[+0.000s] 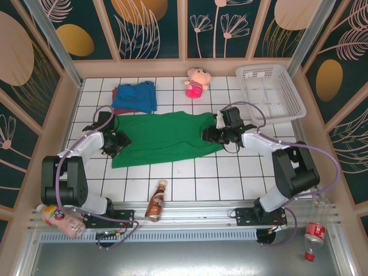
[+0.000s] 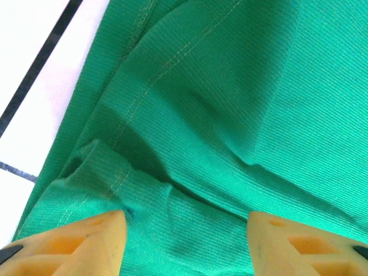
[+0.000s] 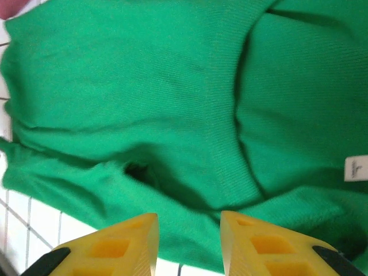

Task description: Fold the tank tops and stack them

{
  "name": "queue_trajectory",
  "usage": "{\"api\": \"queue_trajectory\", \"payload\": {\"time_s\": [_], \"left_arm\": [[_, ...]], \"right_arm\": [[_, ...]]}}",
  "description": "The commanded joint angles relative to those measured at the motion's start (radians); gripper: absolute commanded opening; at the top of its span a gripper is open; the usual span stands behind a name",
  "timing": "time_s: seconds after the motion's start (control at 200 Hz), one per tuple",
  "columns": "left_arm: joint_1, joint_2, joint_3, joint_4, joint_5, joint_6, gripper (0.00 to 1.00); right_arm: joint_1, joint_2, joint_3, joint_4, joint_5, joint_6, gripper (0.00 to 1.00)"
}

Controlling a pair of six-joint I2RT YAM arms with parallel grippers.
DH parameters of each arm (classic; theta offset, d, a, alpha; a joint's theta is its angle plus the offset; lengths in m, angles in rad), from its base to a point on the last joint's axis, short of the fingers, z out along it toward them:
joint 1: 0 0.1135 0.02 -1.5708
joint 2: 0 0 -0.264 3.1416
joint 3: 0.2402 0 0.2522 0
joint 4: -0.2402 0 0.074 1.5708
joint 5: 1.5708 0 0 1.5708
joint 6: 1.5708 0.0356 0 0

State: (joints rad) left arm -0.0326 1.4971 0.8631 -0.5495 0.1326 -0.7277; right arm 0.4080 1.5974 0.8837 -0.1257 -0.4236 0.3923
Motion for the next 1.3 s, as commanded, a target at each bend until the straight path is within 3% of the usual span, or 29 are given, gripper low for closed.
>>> {"api": "queue_trajectory", "payload": {"time_s": [0.0,0.235,0.395,0.55,0.695,0.841,0.996,1.296], "left_arm": [[0.006,0.040,-0.033,0.047,0.001,0.053,0.58],[0.007,0.103,-0.057,0.046,-0.083,0.077,0.58],[0.001,0.081,-0.102,0.010,-0.017,0.058,0.58],[-0.065,0.046,-0.141,-0.020,0.070,0.025,0.58],[-0.084,0.028,-0.159,-0.032,0.043,0.009,0.59],[-0.084,0.030,0.005,-0.137,-0.067,0.070,0.59],[-0.084,0.083,0.224,-0.187,-0.155,0.166,0.60],[-0.081,0.440,0.573,-0.107,-0.195,0.330,0.60]], "right_arm": [[-0.046,0.067,-0.011,0.052,0.008,-0.056,0.34],[-0.078,0.086,-0.090,-0.023,0.041,-0.068,0.33],[-0.085,0.031,-0.164,-0.110,0.102,-0.026,0.33],[-0.113,-0.070,-0.236,-0.209,0.163,0.008,0.33],[-0.125,-0.166,-0.285,-0.237,0.153,0.025,0.36],[-0.139,-0.229,-0.163,-0.252,0.147,-0.038,0.43],[-0.147,-0.177,0.009,-0.196,0.150,-0.217,0.52],[-0.171,0.046,0.203,-0.109,0.157,-0.423,0.58]]}}
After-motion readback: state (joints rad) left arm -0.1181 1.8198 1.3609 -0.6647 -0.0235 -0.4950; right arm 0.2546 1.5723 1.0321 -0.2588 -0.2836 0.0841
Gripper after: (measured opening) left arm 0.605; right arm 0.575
